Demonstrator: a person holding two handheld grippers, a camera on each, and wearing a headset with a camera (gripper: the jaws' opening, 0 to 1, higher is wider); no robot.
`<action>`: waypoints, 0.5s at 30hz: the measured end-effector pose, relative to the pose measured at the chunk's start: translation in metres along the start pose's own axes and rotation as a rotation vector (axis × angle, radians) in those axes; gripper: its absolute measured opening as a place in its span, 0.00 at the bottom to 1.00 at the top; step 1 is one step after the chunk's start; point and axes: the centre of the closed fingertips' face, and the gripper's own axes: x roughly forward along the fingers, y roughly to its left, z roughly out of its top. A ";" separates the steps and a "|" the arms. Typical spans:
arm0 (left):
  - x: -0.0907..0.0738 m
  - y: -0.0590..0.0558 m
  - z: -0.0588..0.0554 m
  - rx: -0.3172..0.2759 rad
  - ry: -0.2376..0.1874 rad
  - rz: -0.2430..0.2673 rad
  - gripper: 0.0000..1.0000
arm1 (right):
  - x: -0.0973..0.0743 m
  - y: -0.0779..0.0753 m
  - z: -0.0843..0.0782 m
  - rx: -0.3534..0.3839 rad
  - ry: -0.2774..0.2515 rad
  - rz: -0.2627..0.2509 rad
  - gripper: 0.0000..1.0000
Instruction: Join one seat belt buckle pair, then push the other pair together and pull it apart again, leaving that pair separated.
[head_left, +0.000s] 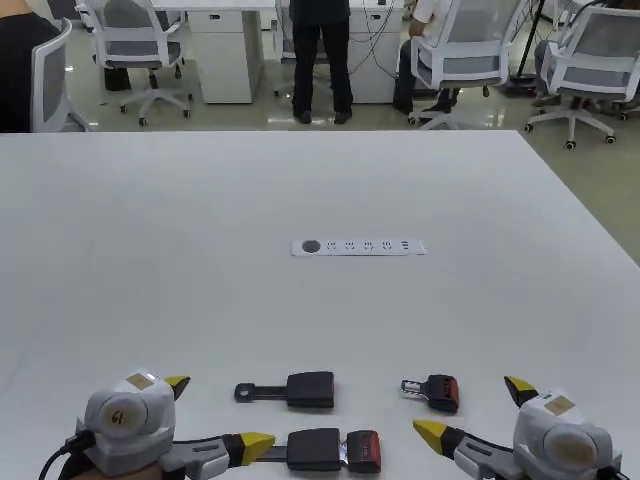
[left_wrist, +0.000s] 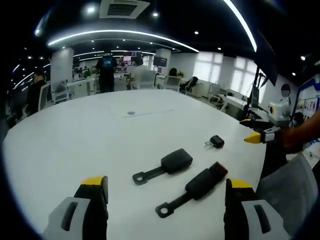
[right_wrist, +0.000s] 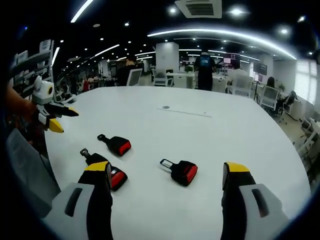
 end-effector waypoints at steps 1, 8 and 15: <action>-0.002 0.000 -0.001 -0.001 -0.002 0.001 1.00 | -0.002 0.000 -0.001 -0.001 -0.003 0.000 0.93; -0.021 -0.004 -0.007 -0.014 -0.019 0.015 1.00 | -0.016 0.007 -0.007 -0.004 0.005 -0.008 0.94; -0.032 0.009 -0.011 -0.042 -0.045 0.028 1.00 | -0.020 0.012 -0.006 0.000 -0.005 -0.013 0.95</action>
